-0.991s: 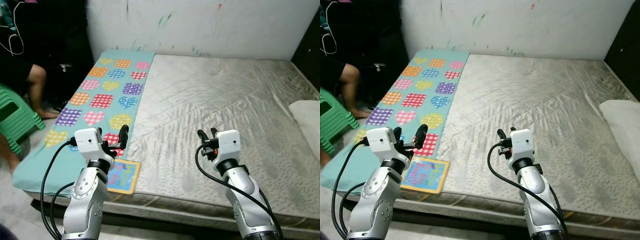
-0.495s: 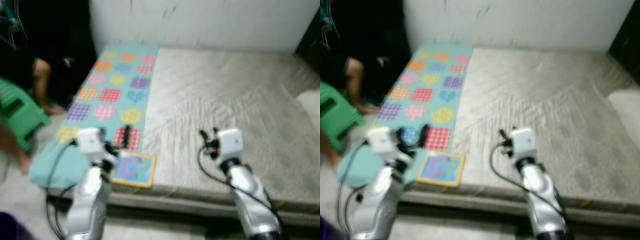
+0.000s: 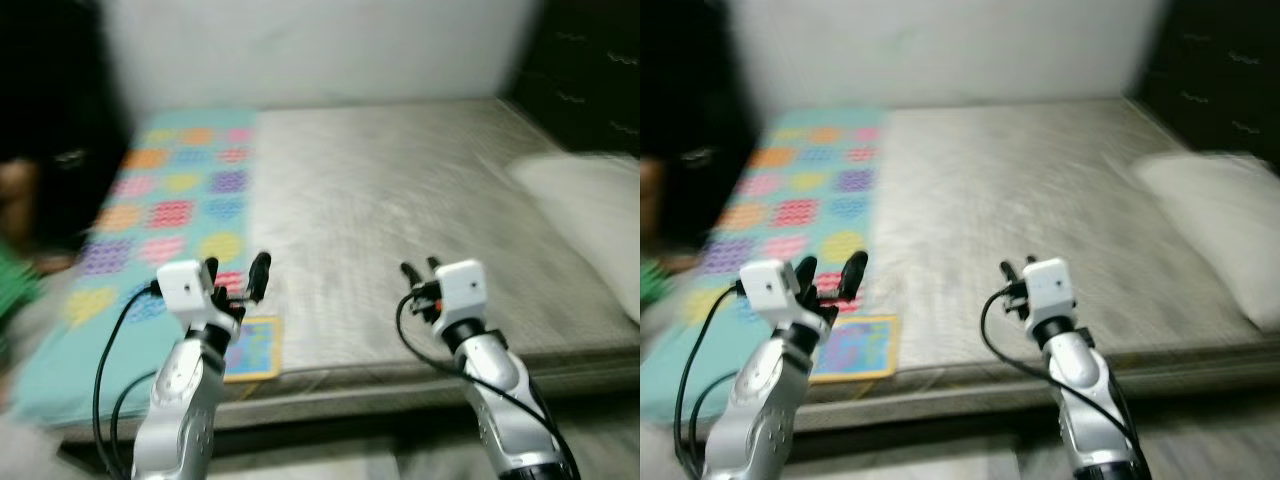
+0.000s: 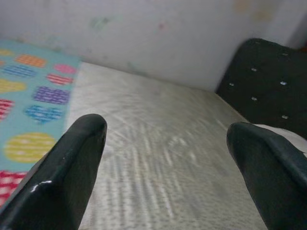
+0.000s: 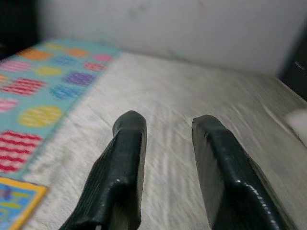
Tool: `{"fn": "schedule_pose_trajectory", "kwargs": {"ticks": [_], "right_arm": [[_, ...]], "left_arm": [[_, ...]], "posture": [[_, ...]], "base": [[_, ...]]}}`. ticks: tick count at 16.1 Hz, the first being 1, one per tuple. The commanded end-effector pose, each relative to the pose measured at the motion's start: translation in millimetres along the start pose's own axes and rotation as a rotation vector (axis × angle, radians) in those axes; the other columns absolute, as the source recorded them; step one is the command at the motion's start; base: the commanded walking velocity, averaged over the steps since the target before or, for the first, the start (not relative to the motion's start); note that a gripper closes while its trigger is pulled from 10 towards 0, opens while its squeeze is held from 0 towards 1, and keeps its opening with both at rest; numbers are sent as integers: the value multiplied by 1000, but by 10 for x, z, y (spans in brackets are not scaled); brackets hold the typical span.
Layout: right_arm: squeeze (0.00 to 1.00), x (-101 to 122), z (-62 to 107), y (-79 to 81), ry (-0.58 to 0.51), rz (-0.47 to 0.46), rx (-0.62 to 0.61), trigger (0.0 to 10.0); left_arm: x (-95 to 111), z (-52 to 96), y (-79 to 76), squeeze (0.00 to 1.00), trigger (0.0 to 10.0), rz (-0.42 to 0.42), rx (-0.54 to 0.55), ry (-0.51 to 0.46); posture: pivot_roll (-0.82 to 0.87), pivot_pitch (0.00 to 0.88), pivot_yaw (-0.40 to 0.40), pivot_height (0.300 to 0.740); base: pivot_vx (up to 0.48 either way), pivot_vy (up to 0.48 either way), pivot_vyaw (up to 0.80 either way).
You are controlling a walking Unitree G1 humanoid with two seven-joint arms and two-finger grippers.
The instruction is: Clean up the room
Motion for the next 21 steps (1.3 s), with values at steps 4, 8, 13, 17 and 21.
{"fn": "schedule_pose_trajectory", "kwargs": {"ticks": [4, 8, 13, 17, 21], "right_arm": [[0, 46, -30, 44, -13, 3, 21, 10000], [0, 37, -17, 17, -12, -8, 10, 10000], [0, 40, -15, 38, -15, -2, 25, 10000], [0, 42, -12, 47, -17, 1, 29, 10000], [0, 52, -22, 25, -20, -9, 20, 10000]], "left_arm": [[-10, -8, 15, 0, 10000, -3, 11, 12], [-53, -30, 45, 0, 10000, -17, 52, 47], [-76, -12, 74, 0, 10000, -4, 74, 65], [-91, 4, 81, 0, 10000, -11, 72, 72], [-68, 3, 36, 0, 10000, -12, 30, 52]], "posture": [[-194, 26, 20, 740], [-194, 25, 22, 740], [-189, 19, 24, 740], [-189, 13, 25, 740], [-190, 9, 25, 740]], "base": [[300, 0, 0], [0, 0, 0], [0, 0, 0], [0, 0, 733], [0, 0, 0]]}}
Point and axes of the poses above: a point about 5 cm out from each wrist's last joint towards the gripper, its own z axis pointing back from the gripper into the wrist, its own x axis along the axis of the wrist's last joint, y = z × x, the point moved 3 cm from there along -z, pointing out of the wrist towards the gripper, and after that the axes turned 14 degrees about -z, right-handed, at the moved point
